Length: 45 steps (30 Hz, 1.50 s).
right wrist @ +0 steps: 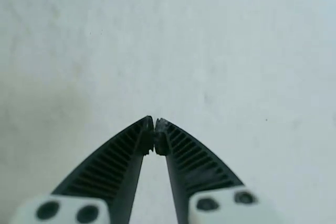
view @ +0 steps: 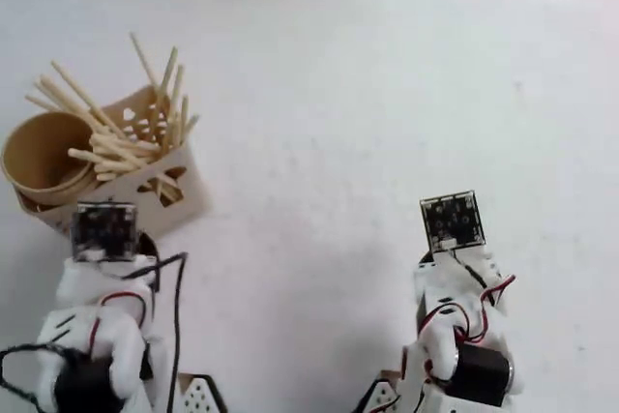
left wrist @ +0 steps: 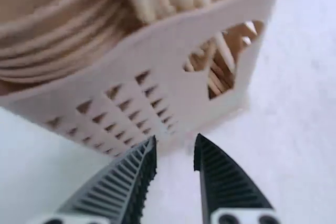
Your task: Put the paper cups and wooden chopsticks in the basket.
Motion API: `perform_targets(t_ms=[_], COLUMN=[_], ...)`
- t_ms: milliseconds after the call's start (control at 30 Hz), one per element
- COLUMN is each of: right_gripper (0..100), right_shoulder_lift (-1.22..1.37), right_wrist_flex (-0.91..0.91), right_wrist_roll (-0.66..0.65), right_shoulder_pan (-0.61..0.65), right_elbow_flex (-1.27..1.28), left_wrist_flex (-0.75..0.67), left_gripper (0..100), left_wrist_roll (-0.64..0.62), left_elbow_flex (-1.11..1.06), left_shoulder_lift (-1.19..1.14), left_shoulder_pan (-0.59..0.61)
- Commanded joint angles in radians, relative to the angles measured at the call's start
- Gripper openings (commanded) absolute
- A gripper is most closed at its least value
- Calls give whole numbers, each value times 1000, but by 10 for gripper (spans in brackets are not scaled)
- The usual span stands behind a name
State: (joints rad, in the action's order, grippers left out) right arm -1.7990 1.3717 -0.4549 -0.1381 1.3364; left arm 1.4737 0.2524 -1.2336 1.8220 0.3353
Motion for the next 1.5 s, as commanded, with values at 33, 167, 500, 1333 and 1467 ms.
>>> perform_targets(t_ms=[33, 167, 500, 1333, 1467], right_gripper=[18, 18, 18, 18, 18], right_shoulder_lift=[-4, -4, -4, 1, 1], right_wrist_flex=[-22, -88, -203, -101, -101], right_wrist_roll=[-11, -11, -5, -11, -11], right_shoulder_pan=[2, 1, -2, -2, -2], right_elbow_flex=[75, 187, 344, 354, 354], left_wrist_flex=[-104, -181, -284, -282, -282], left_gripper=[133, 132, 132, 132, 132], left_wrist_roll=[32, 32, 29, 29, 29], left_elbow_flex=[-114, -247, -459, -459, -459], left_shoulder_lift=[4, 4, 1, 1, 1], left_shoulder_pan=[-56, -128, -331, -338, -338])
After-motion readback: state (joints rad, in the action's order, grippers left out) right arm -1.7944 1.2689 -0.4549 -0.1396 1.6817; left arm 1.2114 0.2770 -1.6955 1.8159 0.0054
